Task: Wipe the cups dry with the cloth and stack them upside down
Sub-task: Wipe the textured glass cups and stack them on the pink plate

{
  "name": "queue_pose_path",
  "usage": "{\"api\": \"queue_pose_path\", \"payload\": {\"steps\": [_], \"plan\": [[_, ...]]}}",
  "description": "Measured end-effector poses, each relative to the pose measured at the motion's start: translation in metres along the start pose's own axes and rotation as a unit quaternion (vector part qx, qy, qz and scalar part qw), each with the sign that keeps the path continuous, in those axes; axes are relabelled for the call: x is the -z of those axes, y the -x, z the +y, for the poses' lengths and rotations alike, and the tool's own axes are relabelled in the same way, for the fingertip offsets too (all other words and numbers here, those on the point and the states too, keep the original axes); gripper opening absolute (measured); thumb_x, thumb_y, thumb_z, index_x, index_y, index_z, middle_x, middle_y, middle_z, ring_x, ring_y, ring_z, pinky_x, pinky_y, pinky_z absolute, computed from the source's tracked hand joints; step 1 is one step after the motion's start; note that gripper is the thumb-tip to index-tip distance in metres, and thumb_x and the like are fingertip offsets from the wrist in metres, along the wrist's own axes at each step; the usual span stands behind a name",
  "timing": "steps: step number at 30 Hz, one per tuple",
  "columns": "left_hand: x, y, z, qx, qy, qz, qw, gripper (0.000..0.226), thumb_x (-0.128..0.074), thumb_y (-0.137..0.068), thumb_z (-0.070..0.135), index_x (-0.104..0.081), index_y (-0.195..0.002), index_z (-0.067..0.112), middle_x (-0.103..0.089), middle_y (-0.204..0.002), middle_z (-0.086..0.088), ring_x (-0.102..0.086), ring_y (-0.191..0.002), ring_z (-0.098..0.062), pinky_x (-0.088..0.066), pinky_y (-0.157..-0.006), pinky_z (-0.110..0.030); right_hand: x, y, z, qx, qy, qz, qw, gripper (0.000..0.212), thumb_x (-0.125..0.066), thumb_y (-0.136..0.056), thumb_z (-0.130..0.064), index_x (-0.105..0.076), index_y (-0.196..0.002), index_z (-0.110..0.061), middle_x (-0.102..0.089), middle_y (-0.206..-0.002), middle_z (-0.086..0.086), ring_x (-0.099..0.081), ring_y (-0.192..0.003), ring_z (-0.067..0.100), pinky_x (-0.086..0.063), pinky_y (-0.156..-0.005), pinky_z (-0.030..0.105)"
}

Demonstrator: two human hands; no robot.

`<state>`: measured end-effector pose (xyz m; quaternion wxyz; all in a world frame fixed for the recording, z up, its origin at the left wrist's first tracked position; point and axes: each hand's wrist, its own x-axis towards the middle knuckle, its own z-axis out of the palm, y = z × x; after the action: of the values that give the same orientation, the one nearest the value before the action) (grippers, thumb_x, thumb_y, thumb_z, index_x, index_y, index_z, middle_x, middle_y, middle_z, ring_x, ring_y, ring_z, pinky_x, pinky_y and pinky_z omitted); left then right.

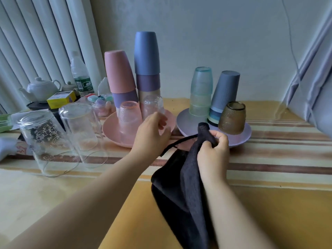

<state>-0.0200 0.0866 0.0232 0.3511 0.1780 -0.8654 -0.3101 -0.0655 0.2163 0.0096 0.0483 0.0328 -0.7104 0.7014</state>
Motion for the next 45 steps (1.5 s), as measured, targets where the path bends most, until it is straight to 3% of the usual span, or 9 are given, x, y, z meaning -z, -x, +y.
{"api": "queue_pose_path", "payload": {"steps": [2,6,12,16,25,31,35,39,45], "plan": [[-0.019,-0.008,0.016,0.008,0.038,-0.054,0.998,0.016,-0.062,-0.084,0.007,-0.061,-0.100,0.009,-0.063,-0.091,0.000,-0.061,-0.085,-0.020,-0.050,-0.085,-0.034,0.009,-0.012,0.004,-0.031,-0.020,0.075,0.997,0.034,-0.040,-0.083,0.007,-0.058,-0.105,-0.013,-0.060,-0.107,0.002,-0.052,-0.097,0.016,-0.034,-0.075,0.014],[-0.063,-0.031,0.044,0.048,0.097,-0.151,0.983,0.039,-0.073,-0.082,0.021,-0.057,-0.117,0.012,-0.061,-0.107,0.004,-0.060,-0.100,-0.016,-0.049,-0.092,-0.028,0.016,-0.024,0.014,-0.099,-0.045,0.166,0.980,0.032,-0.040,-0.082,0.003,-0.061,-0.095,-0.017,-0.057,-0.117,0.005,-0.052,-0.110,0.025,-0.041,-0.096,0.035],[-0.122,-0.062,0.065,0.117,0.141,-0.255,0.949,0.081,-0.084,-0.070,0.038,-0.043,-0.135,0.014,-0.051,-0.125,0.006,-0.051,-0.115,-0.012,-0.039,-0.093,-0.024,0.017,-0.030,0.016,-0.131,-0.094,0.208,0.965,0.030,-0.039,-0.083,0.003,-0.060,-0.095,-0.016,-0.046,-0.108,-0.006,-0.048,-0.114,0.020,-0.037,-0.093,0.025],[-0.144,-0.070,0.065,0.121,0.201,-0.301,0.924,0.072,-0.089,-0.067,0.026,-0.052,-0.127,0.012,-0.063,-0.119,0.003,-0.062,-0.111,-0.014,-0.048,-0.094,-0.026,0.017,-0.033,0.017,-0.140,-0.113,0.217,0.959,0.031,-0.040,-0.082,0.004,-0.060,-0.095,-0.016,-0.046,-0.103,-0.007,-0.048,-0.112,0.021,-0.037,-0.093,0.025],[-0.143,-0.073,0.073,0.067,0.196,-0.253,0.945,0.087,-0.079,-0.040,0.044,-0.052,-0.118,0.016,-0.068,-0.109,-0.002,-0.067,-0.098,-0.015,-0.056,-0.086,-0.034,0.014,-0.034,0.019,-0.140,-0.117,0.212,0.960,0.031,-0.040,-0.084,0.004,-0.058,-0.097,-0.017,-0.047,-0.101,-0.008,-0.045,-0.101,0.014,-0.029,-0.079,0.015],[-0.141,-0.075,0.079,0.059,0.191,-0.267,0.943,0.055,-0.082,-0.072,0.015,-0.047,-0.115,0.015,-0.062,-0.106,0.000,-0.062,-0.093,-0.013,-0.052,-0.079,-0.023,0.014,-0.032,0.018,-0.128,-0.117,0.210,0.962,0.031,-0.039,-0.084,0.006,-0.058,-0.096,-0.015,-0.049,-0.106,-0.002,-0.047,-0.102,0.016,-0.035,-0.085,0.019],[-0.123,-0.081,0.083,0.068,0.236,-0.228,0.942,0.057,-0.082,-0.074,0.014,-0.048,-0.120,0.013,-0.064,-0.112,-0.003,-0.064,-0.101,-0.016,-0.055,-0.083,-0.030,0.014,-0.031,0.017,-0.125,-0.118,0.202,0.964,0.030,-0.039,-0.085,0.005,-0.056,-0.096,-0.016,-0.049,-0.108,-0.002,-0.045,-0.099,0.015,-0.031,-0.080,0.015],[-0.077,-0.075,0.083,0.061,0.250,-0.206,0.944,0.057,-0.083,-0.074,0.014,-0.049,-0.119,0.013,-0.067,-0.101,0.001,-0.066,-0.086,-0.005,-0.055,-0.076,-0.019,0.014,-0.030,0.017,-0.113,-0.106,0.193,0.969,0.030,-0.039,-0.084,0.005,-0.056,-0.097,-0.016,-0.051,-0.110,0.001,-0.045,-0.098,0.016,-0.032,-0.081,0.016],[0.004,-0.010,0.038,0.134,0.218,-0.154,0.954,0.071,-0.080,-0.049,0.051,-0.052,-0.107,0.023,-0.071,-0.099,-0.003,-0.070,-0.090,-0.020,-0.056,-0.085,-0.036,0.009,-0.024,0.012,-0.062,-0.080,0.137,0.985,0.032,-0.046,-0.085,0.000,-0.054,-0.114,-0.009,-0.057,-0.116,0.008,-0.052,-0.108,0.023,-0.038,-0.090,0.025]]}}
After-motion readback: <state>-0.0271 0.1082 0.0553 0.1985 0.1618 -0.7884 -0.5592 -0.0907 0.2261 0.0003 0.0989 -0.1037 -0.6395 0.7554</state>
